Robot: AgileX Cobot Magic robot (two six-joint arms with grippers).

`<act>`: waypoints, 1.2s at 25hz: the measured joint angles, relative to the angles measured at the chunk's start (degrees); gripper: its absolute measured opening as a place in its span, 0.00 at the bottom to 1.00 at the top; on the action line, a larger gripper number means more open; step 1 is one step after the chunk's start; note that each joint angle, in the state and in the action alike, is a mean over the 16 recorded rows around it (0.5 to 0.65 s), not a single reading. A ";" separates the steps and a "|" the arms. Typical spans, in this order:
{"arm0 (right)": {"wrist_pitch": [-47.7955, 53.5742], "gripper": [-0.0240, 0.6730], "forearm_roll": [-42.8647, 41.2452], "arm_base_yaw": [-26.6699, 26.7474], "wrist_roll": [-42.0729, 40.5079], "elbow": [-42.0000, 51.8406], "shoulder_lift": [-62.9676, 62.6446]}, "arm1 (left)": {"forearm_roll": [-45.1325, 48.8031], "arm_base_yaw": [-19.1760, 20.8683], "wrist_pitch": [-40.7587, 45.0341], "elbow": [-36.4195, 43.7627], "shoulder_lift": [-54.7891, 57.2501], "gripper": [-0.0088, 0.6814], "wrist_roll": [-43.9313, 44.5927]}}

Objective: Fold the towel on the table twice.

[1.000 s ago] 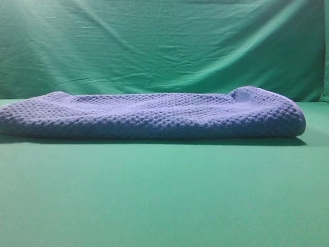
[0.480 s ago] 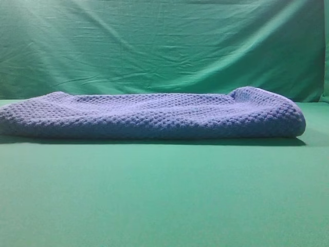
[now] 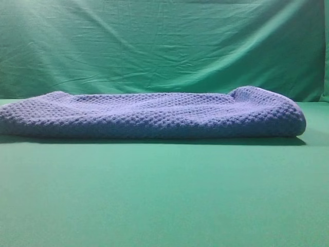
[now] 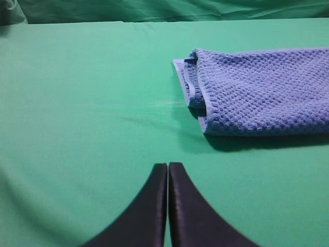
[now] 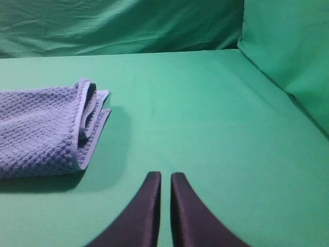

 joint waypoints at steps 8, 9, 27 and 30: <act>0.49 0.10 0.00 -0.39 0.00 0.00 0.00 | 0.00 0.00 0.09 0.00 0.00 0.01 0.00; 0.69 0.10 0.00 -0.39 0.00 0.00 0.00 | 0.00 0.00 0.13 0.00 0.00 0.01 0.00; 3.48 0.10 0.00 -0.39 0.00 0.00 0.00 | 0.00 0.00 0.72 0.00 0.00 0.01 0.01; 3.48 0.10 0.00 -0.39 0.00 0.00 0.00 | 0.00 0.00 0.72 0.00 0.00 0.01 0.01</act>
